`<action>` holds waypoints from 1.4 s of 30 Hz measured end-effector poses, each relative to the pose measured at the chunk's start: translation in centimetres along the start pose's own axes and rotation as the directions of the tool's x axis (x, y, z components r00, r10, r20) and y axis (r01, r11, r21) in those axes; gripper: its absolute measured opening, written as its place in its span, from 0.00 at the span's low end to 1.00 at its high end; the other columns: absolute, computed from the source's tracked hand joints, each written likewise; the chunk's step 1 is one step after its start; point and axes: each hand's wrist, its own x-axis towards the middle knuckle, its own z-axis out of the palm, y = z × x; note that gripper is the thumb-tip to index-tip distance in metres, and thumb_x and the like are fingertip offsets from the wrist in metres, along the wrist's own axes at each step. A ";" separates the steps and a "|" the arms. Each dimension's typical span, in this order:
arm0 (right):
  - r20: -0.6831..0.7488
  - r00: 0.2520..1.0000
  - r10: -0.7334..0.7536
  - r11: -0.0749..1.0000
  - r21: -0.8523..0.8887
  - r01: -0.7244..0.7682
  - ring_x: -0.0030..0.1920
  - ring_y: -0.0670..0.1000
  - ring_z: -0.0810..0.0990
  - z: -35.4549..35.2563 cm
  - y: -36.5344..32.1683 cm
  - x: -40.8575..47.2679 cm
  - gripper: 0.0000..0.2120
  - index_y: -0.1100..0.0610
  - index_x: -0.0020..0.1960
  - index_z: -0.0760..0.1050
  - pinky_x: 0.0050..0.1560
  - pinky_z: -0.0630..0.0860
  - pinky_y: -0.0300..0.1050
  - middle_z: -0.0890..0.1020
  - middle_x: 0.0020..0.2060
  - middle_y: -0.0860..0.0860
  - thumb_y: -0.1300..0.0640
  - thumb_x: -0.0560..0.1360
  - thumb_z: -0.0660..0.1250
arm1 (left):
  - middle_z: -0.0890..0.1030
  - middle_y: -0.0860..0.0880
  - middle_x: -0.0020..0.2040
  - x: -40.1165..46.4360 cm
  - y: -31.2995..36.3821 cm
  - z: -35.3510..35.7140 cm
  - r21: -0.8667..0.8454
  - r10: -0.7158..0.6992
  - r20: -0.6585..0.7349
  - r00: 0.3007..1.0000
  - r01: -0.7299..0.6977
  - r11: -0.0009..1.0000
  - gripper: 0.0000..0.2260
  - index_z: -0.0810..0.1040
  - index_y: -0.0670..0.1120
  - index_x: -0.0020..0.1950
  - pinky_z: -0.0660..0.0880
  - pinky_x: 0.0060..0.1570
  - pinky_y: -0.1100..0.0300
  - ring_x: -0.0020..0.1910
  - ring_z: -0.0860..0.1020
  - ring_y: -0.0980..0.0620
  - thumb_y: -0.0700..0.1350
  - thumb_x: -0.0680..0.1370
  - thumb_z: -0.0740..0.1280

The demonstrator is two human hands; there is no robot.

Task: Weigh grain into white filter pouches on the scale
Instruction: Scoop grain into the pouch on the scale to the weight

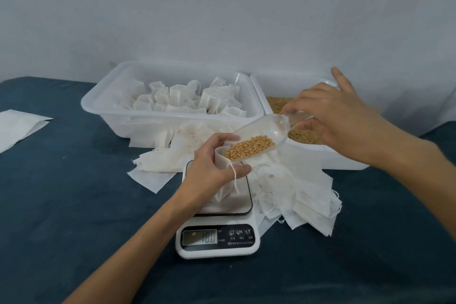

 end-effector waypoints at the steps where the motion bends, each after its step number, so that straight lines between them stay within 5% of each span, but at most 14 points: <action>1: -0.004 1.000 -0.002 1.000 0.000 0.002 0.62 0.55 0.75 0.0 0.0 0.0 0.14 0.50 0.64 0.78 0.78 0.37 0.60 0.81 0.52 0.47 0.59 0.78 0.68 | 0.77 0.49 0.70 0.0 0.1 0.0 -0.006 -0.002 0.005 1.000 0.002 1.000 0.25 0.79 0.61 0.62 0.72 0.72 0.40 0.65 0.82 0.47 0.48 0.67 0.80; 42: -0.053 0.999 -0.008 1.000 -0.031 0.006 0.62 0.56 0.76 0.6 0.1 0.4 0.14 0.51 0.62 0.80 0.78 0.40 0.64 0.81 0.50 0.48 0.60 0.77 0.69 | 0.80 0.53 0.65 -0.1 0.3 -0.1 0.009 -0.010 -0.034 0.999 0.010 1.000 0.27 0.79 0.62 0.61 0.74 0.70 0.39 0.66 0.81 0.46 0.48 0.65 0.81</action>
